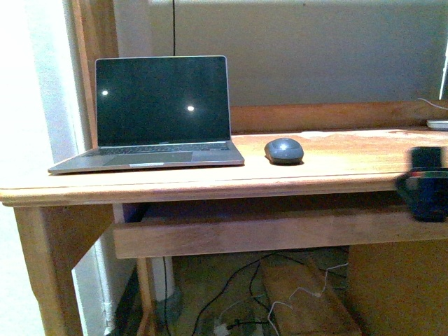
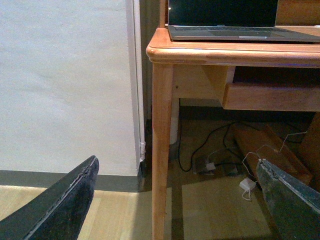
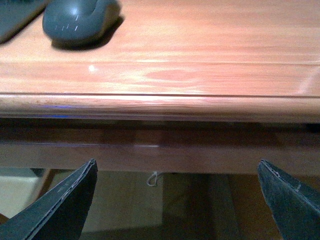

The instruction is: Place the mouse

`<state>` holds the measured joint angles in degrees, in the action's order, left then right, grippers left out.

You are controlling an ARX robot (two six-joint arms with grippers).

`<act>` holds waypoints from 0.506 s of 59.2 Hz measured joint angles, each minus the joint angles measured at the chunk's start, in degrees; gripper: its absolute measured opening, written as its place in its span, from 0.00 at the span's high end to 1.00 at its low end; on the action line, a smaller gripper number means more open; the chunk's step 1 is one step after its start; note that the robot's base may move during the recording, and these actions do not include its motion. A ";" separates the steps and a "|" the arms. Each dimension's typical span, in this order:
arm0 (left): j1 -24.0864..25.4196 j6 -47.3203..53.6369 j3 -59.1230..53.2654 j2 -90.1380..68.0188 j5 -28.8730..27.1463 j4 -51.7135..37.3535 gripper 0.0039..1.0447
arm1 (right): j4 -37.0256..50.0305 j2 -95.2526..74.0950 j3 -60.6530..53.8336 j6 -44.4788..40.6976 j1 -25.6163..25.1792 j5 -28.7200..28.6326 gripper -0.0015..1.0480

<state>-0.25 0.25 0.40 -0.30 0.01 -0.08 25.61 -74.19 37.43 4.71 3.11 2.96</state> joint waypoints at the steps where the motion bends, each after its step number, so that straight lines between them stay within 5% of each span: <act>1: 0.00 0.00 0.00 0.00 0.00 0.00 0.07 | -0.66 1.57 -1.05 0.22 -0.74 -0.66 0.07; 20: 0.00 0.00 0.00 0.00 -0.02 0.00 0.07 | -28.70 53.70 -22.40 5.05 -27.30 -28.79 0.07; 23: 0.00 0.00 0.00 0.00 0.00 0.00 0.07 | -29.07 58.49 -23.56 5.51 -29.00 -29.48 0.07; 30: 0.00 0.00 0.00 0.00 -0.02 0.00 0.07 | -23.08 63.60 -29.55 -0.31 -27.87 -27.45 0.26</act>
<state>-0.25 0.25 0.40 -0.30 -0.01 -0.08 2.52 -10.59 7.88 4.40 -24.75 -24.49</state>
